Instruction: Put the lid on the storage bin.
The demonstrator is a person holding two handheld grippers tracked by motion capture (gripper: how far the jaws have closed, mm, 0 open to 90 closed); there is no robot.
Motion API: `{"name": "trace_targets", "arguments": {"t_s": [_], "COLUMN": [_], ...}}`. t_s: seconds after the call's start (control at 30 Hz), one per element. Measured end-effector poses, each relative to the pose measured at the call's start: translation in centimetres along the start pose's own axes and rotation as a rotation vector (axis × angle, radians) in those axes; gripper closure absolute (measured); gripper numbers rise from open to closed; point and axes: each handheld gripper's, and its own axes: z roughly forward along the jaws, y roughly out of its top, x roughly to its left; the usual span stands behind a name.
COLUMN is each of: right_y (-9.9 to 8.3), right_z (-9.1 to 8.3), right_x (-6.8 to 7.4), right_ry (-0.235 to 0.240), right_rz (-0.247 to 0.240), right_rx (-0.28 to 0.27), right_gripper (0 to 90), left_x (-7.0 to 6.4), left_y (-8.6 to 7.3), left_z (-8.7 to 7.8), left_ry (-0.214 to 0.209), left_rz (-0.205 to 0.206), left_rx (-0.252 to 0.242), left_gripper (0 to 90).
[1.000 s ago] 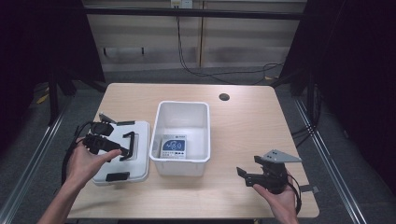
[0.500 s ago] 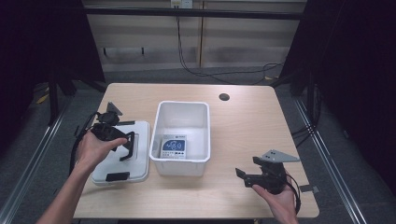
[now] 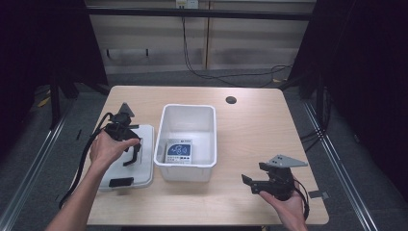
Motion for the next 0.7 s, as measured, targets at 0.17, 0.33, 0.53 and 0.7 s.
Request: {"name": "trace_targets", "arguments": {"t_s": [0.17,0.33,0.53,0.7], "right_y": [0.0,0.0,0.0,0.0], "right_z": [0.0,0.1,0.1,0.1], "right_x": [0.0,0.0,0.0,0.0], "right_ry": [0.004,0.005,0.009,0.012], "right_rz": [-0.001,0.002,-0.002,-0.001], "right_rx": [0.001,0.007,0.012,0.012], "right_gripper": [18.7,18.7,18.7,18.7], "left_x": [-0.2,-0.3,-0.3,-0.1], "left_y": [0.3,0.7,0.8,0.7], "left_z": [0.5,1.2,1.4,1.1], "left_ry": [0.060,0.073,0.081,0.079], "left_rz": [-0.007,-0.001,-0.003,-0.010], "left_rx": [0.027,0.063,0.082,0.077], "left_gripper": [39.4,39.9,40.1,42.1]}}
